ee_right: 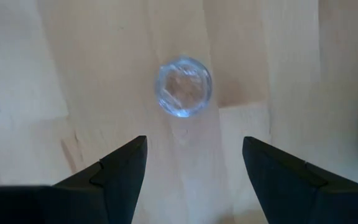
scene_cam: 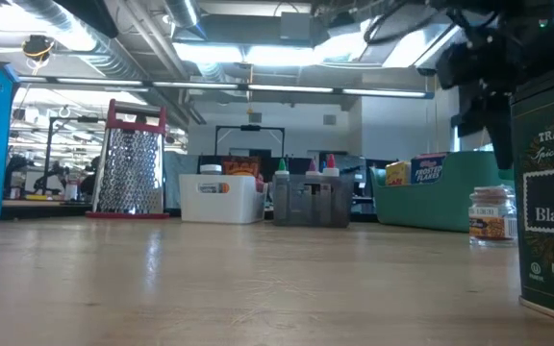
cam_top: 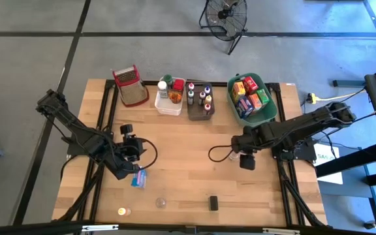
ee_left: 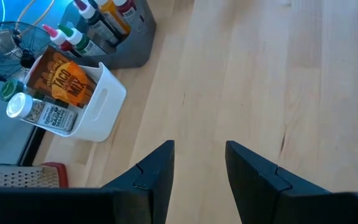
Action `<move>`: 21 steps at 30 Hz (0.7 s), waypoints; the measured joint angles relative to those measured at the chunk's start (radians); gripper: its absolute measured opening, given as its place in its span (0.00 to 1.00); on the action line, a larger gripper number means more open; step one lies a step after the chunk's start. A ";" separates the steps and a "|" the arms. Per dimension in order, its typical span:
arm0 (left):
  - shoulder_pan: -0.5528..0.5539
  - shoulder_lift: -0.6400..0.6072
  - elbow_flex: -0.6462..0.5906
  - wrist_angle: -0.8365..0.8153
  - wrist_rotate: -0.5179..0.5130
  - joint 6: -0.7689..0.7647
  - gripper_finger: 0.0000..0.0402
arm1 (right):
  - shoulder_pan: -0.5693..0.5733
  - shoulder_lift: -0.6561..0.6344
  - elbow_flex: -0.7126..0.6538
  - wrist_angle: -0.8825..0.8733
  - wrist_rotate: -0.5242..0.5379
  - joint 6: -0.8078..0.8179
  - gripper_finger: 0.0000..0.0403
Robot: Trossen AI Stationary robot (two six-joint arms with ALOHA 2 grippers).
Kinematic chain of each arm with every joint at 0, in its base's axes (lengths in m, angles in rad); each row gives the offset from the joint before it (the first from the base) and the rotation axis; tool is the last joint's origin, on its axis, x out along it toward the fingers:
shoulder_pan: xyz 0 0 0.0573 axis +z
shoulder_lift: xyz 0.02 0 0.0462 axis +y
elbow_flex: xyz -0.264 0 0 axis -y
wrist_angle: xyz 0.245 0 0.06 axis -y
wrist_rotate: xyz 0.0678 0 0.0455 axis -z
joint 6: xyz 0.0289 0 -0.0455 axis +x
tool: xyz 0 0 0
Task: Pick & Place Kitchen Items
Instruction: Put the top brown seasoning bottle into the white bin
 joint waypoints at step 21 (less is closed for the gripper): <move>0.000 0.000 0.000 0.000 -0.002 -0.010 0.35 | -0.002 -0.005 -0.389 0.552 -0.071 0.006 0.67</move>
